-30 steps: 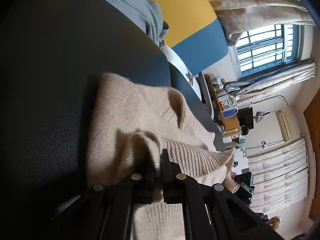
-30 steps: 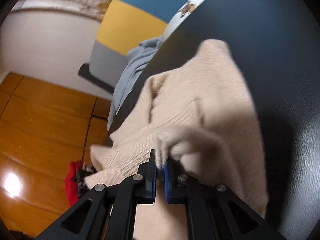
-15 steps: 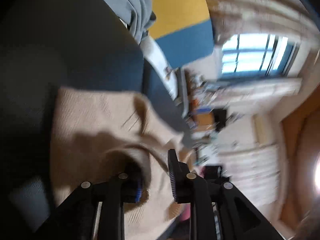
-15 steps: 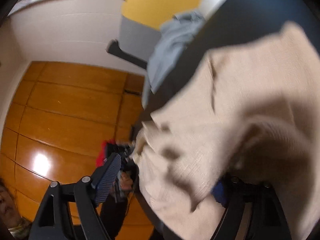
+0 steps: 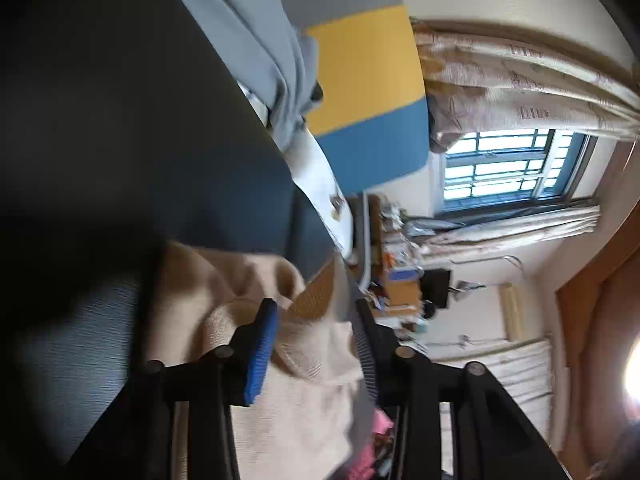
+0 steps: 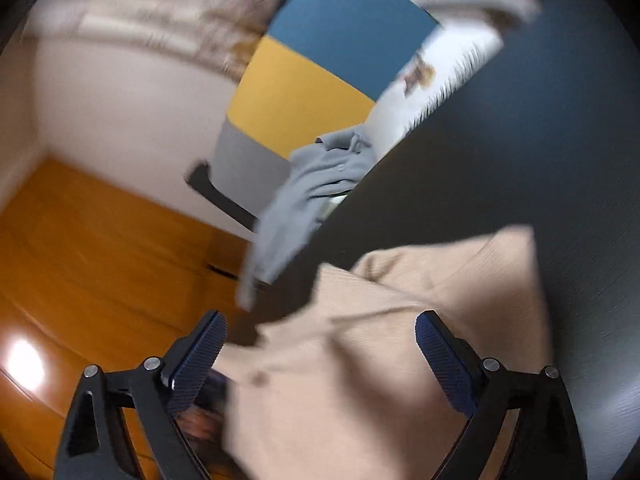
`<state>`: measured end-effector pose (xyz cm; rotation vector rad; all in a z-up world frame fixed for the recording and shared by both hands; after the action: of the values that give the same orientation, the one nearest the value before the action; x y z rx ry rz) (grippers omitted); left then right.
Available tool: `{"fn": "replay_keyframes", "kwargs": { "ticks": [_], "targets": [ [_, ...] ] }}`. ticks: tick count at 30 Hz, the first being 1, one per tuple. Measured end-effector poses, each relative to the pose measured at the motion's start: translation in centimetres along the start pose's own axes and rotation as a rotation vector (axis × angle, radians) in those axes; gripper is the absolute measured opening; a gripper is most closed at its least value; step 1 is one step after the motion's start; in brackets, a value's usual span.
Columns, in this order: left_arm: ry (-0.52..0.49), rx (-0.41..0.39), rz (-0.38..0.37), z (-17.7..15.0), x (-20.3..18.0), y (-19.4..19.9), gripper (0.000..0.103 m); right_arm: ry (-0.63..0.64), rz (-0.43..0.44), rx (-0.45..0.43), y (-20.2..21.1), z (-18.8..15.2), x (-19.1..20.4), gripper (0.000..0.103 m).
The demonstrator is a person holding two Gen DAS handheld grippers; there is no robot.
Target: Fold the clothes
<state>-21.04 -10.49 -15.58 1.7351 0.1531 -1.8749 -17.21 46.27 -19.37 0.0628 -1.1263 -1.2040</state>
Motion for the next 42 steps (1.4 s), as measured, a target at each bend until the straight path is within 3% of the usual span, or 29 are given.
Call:
{"fn": "replay_keyframes", "kwargs": {
  "ticks": [4,8,9,10,12,15,17,21,23,25,27,30,35,37,41,42],
  "targets": [
    [-0.140,0.048,0.126,-2.9,-0.2,-0.4,0.040,0.322,-0.292,0.074,-0.1,-0.2,-0.1,0.058],
    [-0.266,0.098,0.281,-4.9,0.4,-1.6,0.041,0.425,-0.384,0.227,-3.7,-1.1,-1.8,0.054],
    [-0.308,0.118,0.314,-5.5,0.3,-1.9,0.041,0.434,-0.396,0.243,-4.3,-1.2,-1.9,0.044],
    [-0.353,0.141,0.345,-6.0,0.1,-2.3,0.041,0.443,-0.406,0.251,-4.7,-1.3,-1.9,0.026],
    [-0.471,0.178,0.416,-7.3,-0.3,-2.6,0.041,0.510,-0.447,0.219,-4.4,-1.2,-0.6,0.005],
    [-0.480,0.169,0.410,-8.3,-0.4,-2.1,0.041,0.559,-0.548,0.109,-1.2,-0.2,0.0,0.005],
    [-0.512,0.177,0.418,-9.1,-0.9,-1.7,0.041,0.487,-0.629,0.137,-0.6,-0.1,-3.1,0.005],
    [-0.571,0.174,0.412,-8.8,-2.1,-0.6,0.044,0.389,-0.558,0.151,0.4,-1.3,-5.6,0.010],
    [-0.598,0.138,0.415,-7.2,-2.9,-0.2,0.045,0.366,-0.513,0.132,1.6,-0.9,-5.3,0.019],
    [-0.601,0.123,0.372,-5.5,-3.7,-0.4,0.048,0.388,-0.476,0.107,2.2,0.1,-4.0,0.045],
    [-0.591,0.112,0.335,-3.3,-4.5,-0.8,0.050,0.417,-0.426,0.091,2.5,1.1,-2.5,0.062],
    [-0.547,0.104,0.302,0.3,-5.4,-2.5,0.057,0.426,-0.374,0.095,1.1,2.8,-0.4,0.062],
    [-0.426,0.314,0.177,2.8,-5.0,-7.5,0.064,0.515,-0.331,0.193,-3.8,3.2,2.3,0.062],
    [-0.425,0.377,0.213,2.8,-4.7,-9.3,0.065,0.553,-0.334,0.253,-5.9,2.8,2.7,0.062],
    [-0.528,0.500,0.259,1.6,-5.6,-12.4,0.066,0.629,-0.338,0.375,-10.2,2.0,3.5,0.060],
    [-0.566,0.531,0.264,1.0,-6.1,-13.1,0.066,0.647,-0.349,0.393,-10.8,1.6,3.5,0.052]
  ]
}}
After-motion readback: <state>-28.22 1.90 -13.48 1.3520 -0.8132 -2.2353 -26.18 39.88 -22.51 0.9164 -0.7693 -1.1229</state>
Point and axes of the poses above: each gripper's, at about its wrist camera, not at the fingertips, and y roughly against the way its jaws point, x to its left, z to its top, the point moved 4 cm from there along -y, roughly the way its jaws point, and after that the axes turned 6 degrees about -z, right-handed, at the moved point
